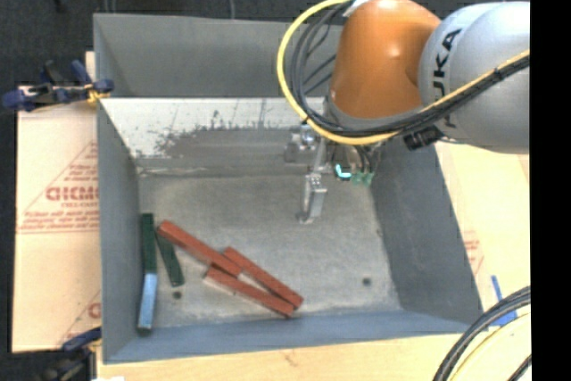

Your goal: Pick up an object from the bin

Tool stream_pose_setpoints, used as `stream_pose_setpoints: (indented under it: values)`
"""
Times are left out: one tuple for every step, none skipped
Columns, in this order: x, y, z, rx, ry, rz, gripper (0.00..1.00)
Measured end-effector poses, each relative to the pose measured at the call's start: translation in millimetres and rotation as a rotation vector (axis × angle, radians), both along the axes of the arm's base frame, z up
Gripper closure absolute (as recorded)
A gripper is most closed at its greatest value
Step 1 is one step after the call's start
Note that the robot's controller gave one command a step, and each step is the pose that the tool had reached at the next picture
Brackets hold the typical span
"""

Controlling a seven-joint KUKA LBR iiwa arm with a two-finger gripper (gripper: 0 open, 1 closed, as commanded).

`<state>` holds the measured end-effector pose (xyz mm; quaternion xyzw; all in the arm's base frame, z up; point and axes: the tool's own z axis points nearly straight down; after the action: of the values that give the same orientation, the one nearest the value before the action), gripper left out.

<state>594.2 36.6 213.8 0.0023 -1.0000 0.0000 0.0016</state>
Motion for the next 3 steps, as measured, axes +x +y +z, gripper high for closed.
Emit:
stream_pose_setpoints:
  values:
    - [1.6, 0.0, 4.4, 0.001, -0.008, -0.001, 0.00]
    - [-19.8, 28.6, -42.2, -0.001, -0.014, 0.042, 0.00]
    - [-22.8, 38.0, -94.2, 0.003, -0.009, -0.011, 0.00]
